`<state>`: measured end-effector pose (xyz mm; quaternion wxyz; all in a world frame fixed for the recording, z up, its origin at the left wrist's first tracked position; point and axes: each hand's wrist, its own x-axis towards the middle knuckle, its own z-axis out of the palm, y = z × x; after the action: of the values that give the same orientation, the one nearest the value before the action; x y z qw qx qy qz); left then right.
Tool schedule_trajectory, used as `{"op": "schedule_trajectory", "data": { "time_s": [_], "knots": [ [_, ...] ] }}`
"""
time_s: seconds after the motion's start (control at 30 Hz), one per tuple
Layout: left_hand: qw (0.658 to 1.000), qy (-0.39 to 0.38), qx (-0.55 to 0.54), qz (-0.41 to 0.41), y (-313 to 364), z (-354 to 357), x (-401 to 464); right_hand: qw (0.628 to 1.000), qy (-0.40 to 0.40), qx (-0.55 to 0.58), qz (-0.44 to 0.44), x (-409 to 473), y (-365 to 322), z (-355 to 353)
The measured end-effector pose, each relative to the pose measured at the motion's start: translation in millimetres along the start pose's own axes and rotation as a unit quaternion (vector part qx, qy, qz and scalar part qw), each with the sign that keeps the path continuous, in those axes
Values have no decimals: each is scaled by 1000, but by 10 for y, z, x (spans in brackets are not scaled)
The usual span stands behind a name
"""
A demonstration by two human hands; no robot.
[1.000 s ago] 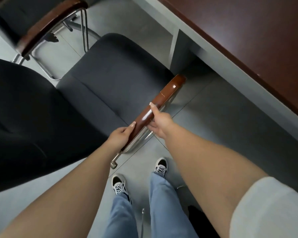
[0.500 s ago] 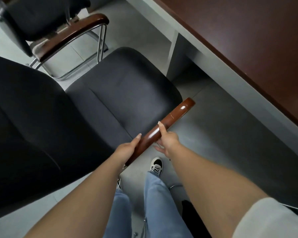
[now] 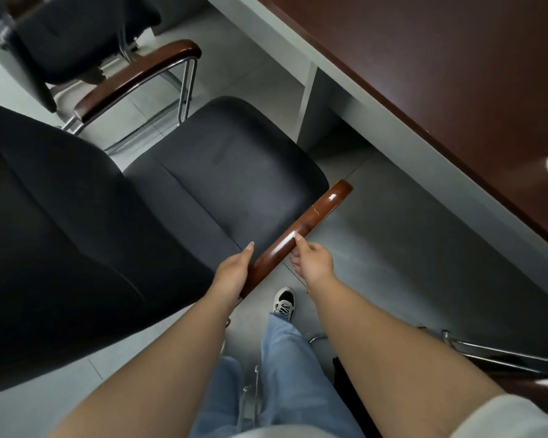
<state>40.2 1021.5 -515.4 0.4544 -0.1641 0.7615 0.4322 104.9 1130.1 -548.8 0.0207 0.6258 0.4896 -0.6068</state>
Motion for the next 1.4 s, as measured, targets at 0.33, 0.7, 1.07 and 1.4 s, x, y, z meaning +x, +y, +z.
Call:
{"op": "schedule_trajectory", "data": {
  "time_s": [0.33,0.7,1.07,1.4],
  "knots": [
    [963,-126,-199,132,152,-559,-902,963,-34,245,-107,-1444,-161,238],
    [899,-225,-220,305,411,-1311,-2161,922,-30,271,-276,-2782,-385,154],
    [857,-211,-319,346,-44,-2188,-2704,864,-175,313,-353,-3901,-300,449],
    [842,-198,-323,384,-154,-3434,-2591,860,-216,255,-385,-4477,-292,1587]
  ]
}}
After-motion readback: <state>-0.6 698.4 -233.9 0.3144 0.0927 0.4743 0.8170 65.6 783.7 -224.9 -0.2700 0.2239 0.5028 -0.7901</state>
